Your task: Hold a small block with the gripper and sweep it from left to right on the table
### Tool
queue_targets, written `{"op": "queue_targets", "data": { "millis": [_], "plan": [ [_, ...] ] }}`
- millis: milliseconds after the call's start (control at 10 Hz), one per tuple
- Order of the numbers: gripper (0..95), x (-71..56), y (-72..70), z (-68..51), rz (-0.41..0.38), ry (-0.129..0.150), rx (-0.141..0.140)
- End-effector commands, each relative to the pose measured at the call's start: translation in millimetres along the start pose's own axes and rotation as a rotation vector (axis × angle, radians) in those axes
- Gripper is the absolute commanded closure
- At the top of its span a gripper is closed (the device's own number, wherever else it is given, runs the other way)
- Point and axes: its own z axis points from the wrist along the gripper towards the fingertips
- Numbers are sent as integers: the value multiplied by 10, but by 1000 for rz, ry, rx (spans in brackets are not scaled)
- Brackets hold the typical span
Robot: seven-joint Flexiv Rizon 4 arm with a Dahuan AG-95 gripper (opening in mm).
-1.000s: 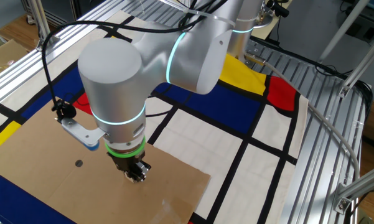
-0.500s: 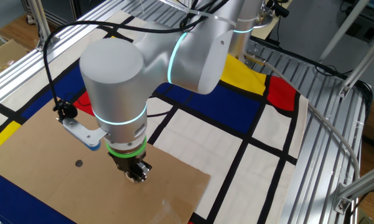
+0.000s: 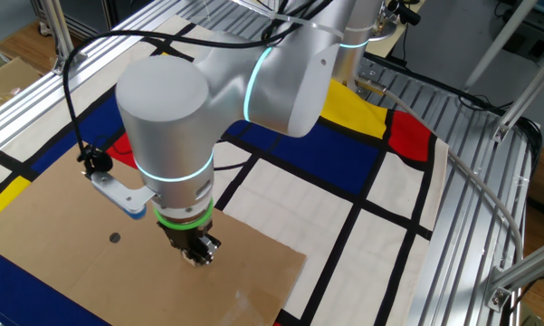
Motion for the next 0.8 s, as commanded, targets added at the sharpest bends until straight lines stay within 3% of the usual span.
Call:
{"op": "queue_targets", "data": {
  "millis": [100, 800],
  "plan": [
    [950, 14, 29, 11, -2, 0, -5],
    [950, 100, 204, 10, 23, -4, -1]
  ]
}}
